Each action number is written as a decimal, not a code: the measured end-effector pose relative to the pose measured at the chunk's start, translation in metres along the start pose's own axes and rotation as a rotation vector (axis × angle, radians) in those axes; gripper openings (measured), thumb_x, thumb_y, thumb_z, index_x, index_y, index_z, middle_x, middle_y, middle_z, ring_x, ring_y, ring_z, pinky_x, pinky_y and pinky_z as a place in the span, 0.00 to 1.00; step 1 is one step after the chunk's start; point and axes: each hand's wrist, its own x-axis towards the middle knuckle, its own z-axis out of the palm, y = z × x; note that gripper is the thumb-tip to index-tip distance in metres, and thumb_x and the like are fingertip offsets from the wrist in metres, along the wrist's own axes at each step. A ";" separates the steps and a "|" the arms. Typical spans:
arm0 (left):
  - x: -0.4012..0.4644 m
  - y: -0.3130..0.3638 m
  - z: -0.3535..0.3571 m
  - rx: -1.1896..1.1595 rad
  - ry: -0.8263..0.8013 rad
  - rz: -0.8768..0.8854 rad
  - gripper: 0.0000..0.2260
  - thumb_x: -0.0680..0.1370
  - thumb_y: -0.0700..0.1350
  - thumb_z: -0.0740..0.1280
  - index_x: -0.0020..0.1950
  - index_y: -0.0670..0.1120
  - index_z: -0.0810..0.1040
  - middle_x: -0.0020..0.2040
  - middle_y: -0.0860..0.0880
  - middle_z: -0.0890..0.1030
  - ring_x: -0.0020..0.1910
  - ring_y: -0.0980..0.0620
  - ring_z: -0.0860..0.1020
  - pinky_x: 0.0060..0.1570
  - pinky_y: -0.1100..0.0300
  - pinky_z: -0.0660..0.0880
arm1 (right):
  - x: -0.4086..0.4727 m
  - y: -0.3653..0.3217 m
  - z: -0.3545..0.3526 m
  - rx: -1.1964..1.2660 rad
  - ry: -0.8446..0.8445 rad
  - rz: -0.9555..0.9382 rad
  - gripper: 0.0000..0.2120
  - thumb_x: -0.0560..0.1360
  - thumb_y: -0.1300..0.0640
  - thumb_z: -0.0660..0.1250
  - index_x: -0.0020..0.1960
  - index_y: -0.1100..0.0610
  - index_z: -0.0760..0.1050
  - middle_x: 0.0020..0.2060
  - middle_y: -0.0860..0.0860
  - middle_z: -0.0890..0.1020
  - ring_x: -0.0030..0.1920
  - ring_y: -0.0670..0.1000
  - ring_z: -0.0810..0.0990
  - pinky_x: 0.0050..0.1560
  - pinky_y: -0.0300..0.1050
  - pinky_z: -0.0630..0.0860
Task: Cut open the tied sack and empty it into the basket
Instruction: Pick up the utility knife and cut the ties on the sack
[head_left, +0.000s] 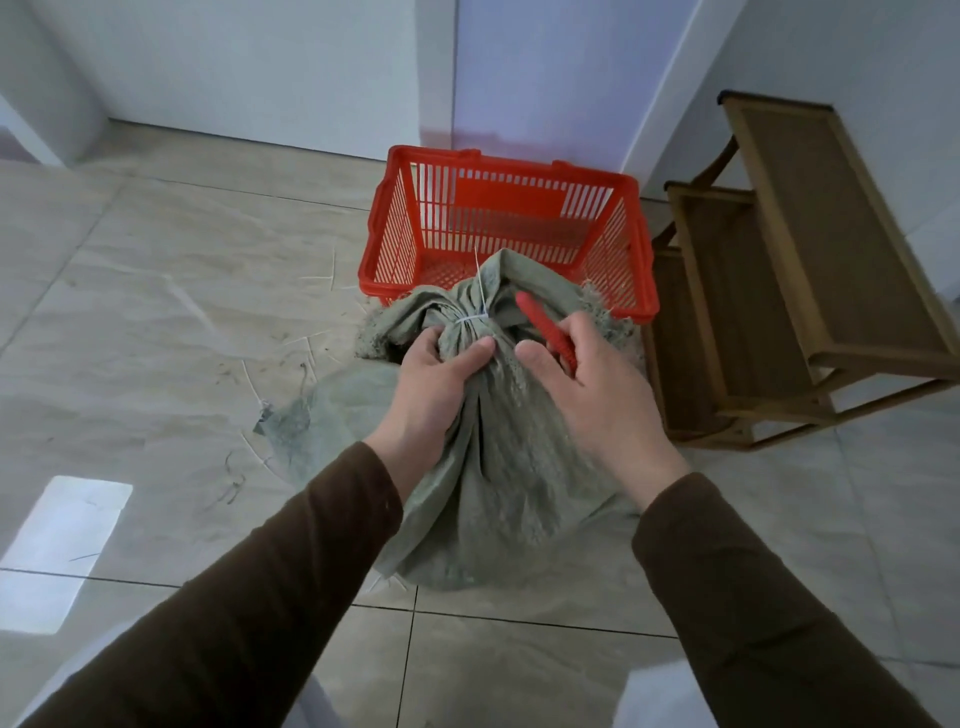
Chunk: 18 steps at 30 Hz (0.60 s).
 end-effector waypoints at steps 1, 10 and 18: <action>0.001 -0.002 -0.002 0.011 0.005 0.019 0.15 0.81 0.39 0.73 0.67 0.42 0.79 0.57 0.39 0.88 0.55 0.39 0.87 0.58 0.41 0.83 | -0.002 -0.001 -0.004 -0.048 -0.043 -0.010 0.21 0.83 0.32 0.50 0.50 0.49 0.68 0.35 0.46 0.75 0.33 0.46 0.76 0.33 0.48 0.67; -0.004 -0.021 0.010 0.322 0.011 0.305 0.15 0.78 0.42 0.75 0.63 0.50 0.77 0.56 0.48 0.86 0.56 0.49 0.85 0.61 0.43 0.81 | -0.003 -0.009 -0.012 -0.399 -0.150 0.031 0.12 0.83 0.38 0.58 0.57 0.44 0.72 0.38 0.42 0.78 0.37 0.45 0.77 0.34 0.48 0.71; -0.006 -0.021 0.011 0.586 0.065 0.476 0.13 0.77 0.42 0.74 0.58 0.52 0.74 0.45 0.58 0.80 0.43 0.66 0.78 0.39 0.70 0.71 | -0.006 -0.014 -0.016 -0.415 -0.096 0.078 0.12 0.81 0.36 0.63 0.56 0.42 0.77 0.36 0.40 0.77 0.35 0.42 0.74 0.30 0.43 0.63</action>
